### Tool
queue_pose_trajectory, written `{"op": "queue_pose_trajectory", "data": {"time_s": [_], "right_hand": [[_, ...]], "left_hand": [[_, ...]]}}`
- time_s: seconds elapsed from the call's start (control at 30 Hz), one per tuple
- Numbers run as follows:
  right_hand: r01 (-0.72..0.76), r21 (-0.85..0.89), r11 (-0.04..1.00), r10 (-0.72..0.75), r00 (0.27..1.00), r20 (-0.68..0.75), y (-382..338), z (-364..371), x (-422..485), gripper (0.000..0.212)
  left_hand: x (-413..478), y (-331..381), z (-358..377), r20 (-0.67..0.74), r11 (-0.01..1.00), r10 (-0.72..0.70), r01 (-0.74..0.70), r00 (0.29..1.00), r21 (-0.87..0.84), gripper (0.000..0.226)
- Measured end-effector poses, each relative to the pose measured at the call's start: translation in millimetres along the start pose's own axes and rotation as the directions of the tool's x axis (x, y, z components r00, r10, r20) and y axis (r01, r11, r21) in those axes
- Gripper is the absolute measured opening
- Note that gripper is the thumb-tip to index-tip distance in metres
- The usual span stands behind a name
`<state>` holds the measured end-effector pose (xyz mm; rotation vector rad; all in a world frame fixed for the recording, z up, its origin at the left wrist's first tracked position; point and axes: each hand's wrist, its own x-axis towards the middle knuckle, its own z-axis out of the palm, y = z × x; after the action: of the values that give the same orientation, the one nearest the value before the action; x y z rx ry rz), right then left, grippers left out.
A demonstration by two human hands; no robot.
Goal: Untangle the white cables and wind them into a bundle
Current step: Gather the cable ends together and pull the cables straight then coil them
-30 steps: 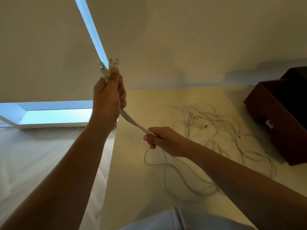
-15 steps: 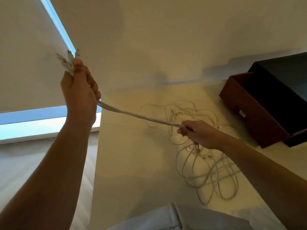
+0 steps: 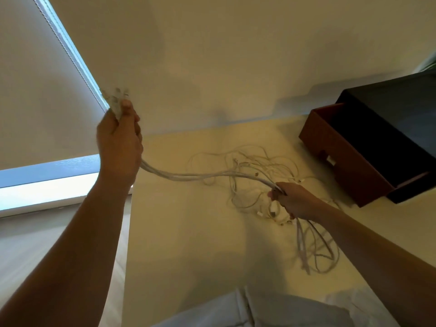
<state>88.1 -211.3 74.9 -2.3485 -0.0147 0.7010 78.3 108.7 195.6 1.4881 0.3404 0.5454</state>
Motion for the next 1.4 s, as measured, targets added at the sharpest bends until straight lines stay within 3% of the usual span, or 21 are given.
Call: {"op": "queue_pose_trajectory", "data": {"time_s": [0.07, 0.13, 0.27, 0.33, 0.37, 0.53, 0.63, 0.77, 1.1, 1.27, 1.4], "right_hand": [[0.062, -0.074, 0.995, -0.064, 0.998, -0.028, -17.4, -4.2, -5.4, 0.027], [0.152, -0.148, 0.977, -0.156, 0.988, -0.018, -40.0, -6.8, -12.9, 0.027], [0.284, -0.199, 0.938, -0.280, 0.959, 0.051, -77.1, -9.8, -25.5, 0.029], [0.302, -0.216, 0.928, -0.302, 0.953, 0.034, -83.0, -15.2, -28.9, 0.028], [0.303, -0.226, 0.926, -0.305, 0.952, 0.030, -82.8, -17.7, -29.9, 0.027], [0.312, -0.244, 0.918, -0.312, 0.949, 0.037, -70.7, -15.5, -34.5, 0.035], [0.289, -0.244, 0.926, -0.298, 0.955, 0.002, -57.0, -20.2, -34.7, 0.034], [0.165, -0.282, 0.945, -0.211, 0.967, -0.143, -20.2, -40.1, -36.9, 0.036], [0.219, -0.399, 0.890, -0.364, 0.869, -0.335, -25.2, -76.7, -56.4, 0.055], [0.077, -0.514, 0.854, -0.266, 0.914, -0.306, -12.5, -88.3, -58.7, 0.063], [0.038, -0.572, 0.819, -0.210, 0.948, -0.238, -4.1, -85.7, -58.2, 0.069]], "left_hand": [[-4.2, -9.3, 6.8, 0.103, 0.980, -0.011, -0.010, 0.995, 0.200, 0.031], [-18.7, -19.1, 22.4, 0.293, 0.933, -0.021, -0.087, 0.956, 0.350, 0.023], [-59.6, -46.0, 53.4, 0.693, 0.854, -0.200, -0.224, 0.693, 0.470, 0.026], [-69.7, -54.3, 58.8, 0.763, 0.828, -0.308, -0.235, 0.568, 0.509, 0.021], [-71.3, -56.7, 60.2, 0.773, 0.821, -0.332, -0.238, 0.540, 0.519, 0.022], [-70.4, -66.7, 62.9, 0.768, 0.786, -0.394, -0.248, 0.506, 0.567, 0.027], [-55.5, -70.1, 57.1, 0.735, 0.758, -0.326, -0.300, 0.595, 0.579, 0.031], [-25.4, -70.4, 38.4, 0.625, 0.813, -0.235, -0.202, 0.744, 0.546, 0.034], [1.1, -56.0, 29.6, 0.499, 0.797, -0.122, -0.215, 0.858, 0.564, 0.027], [16.5, -46.0, 21.2, 0.381, 0.823, -0.100, -0.139, 0.919, 0.551, 0.025], [16.9, -51.8, 15.2, 0.401, 0.820, -0.146, -0.116, 0.904, 0.560, 0.027]]}}
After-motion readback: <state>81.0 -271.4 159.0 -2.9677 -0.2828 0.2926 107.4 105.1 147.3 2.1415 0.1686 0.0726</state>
